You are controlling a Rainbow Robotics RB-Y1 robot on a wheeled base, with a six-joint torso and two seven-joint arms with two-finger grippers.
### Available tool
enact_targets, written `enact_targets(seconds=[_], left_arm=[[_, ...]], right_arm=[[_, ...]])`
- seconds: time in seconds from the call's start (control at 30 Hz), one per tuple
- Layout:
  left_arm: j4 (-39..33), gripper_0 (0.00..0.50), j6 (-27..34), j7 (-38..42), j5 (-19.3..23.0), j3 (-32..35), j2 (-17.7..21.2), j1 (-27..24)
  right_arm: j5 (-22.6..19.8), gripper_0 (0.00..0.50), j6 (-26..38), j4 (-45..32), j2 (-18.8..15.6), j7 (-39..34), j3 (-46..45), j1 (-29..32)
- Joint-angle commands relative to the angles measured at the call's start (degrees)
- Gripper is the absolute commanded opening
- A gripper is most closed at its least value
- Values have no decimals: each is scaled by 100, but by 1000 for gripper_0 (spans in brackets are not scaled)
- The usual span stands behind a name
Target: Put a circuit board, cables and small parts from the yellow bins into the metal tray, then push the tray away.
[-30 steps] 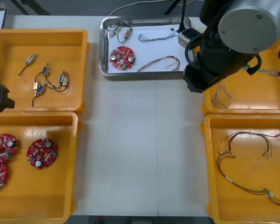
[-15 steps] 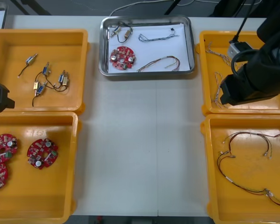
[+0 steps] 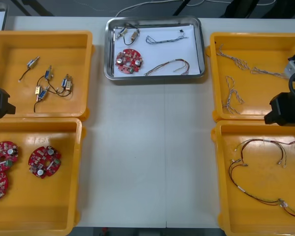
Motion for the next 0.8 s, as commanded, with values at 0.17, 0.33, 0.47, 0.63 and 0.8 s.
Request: enact_targets(seconds=[0.17, 0.33, 0.47, 0.63, 0.8], left_arm=[[-35, 500, 35, 475, 39, -6, 234, 78], [-35, 500, 35, 475, 39, -6, 234, 78], [-35, 500, 35, 475, 39, -6, 234, 78], [-35, 500, 35, 475, 39, -6, 234, 78], [-35, 500, 35, 475, 39, -6, 234, 78]], right_arm=[[214, 500, 21, -161, -245, 185, -682, 672], [486, 500, 21, -161, -263, 642, -814, 909], [574, 500, 21, -143, -254, 853, -972, 1129], [548, 500, -107, -143, -254, 906, -1016, 1279], [583, 500, -221, -143, -175, 915, -1016, 1323]])
